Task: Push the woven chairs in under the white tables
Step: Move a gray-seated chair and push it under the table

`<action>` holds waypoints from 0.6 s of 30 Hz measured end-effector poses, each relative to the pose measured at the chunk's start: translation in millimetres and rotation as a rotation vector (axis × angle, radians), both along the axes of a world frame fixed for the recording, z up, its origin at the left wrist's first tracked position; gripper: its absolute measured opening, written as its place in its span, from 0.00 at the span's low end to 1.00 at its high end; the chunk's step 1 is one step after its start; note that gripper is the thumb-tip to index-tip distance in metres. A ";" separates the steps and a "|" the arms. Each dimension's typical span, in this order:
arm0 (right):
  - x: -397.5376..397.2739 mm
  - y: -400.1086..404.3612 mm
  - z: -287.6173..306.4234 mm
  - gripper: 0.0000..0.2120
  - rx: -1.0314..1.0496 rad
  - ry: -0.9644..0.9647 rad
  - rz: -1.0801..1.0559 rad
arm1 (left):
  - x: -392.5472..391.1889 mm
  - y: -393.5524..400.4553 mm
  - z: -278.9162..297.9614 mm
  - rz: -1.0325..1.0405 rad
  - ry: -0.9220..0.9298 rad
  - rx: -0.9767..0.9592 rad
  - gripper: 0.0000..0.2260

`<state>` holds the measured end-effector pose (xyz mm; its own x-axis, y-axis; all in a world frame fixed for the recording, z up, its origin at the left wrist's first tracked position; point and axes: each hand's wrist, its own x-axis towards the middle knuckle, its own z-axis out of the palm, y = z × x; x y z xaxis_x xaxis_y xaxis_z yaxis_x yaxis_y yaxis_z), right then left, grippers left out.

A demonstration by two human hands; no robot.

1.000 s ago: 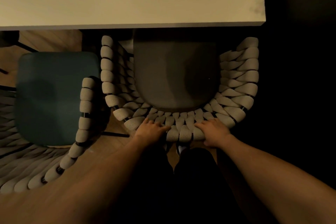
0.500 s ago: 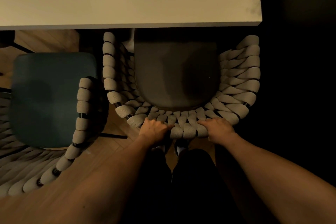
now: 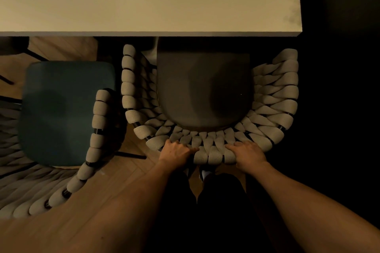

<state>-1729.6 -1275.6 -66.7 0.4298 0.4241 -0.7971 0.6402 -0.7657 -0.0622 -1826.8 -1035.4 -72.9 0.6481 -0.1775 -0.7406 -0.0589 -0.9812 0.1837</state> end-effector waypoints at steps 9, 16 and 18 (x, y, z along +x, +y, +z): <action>5.0 -7.5 3.7 0.37 -0.020 0.034 0.002 | -0.5 -9.2 1.6 -0.003 -0.023 -0.001 0.25; 6.8 -8.8 6.8 0.36 -0.013 0.046 -0.002 | 0.2 -11.5 3.8 -0.001 -0.022 -0.015 0.26; 6.8 -8.3 7.3 0.37 -0.012 0.050 -0.001 | 1.8 -10.7 3.9 -0.005 -0.002 -0.015 0.26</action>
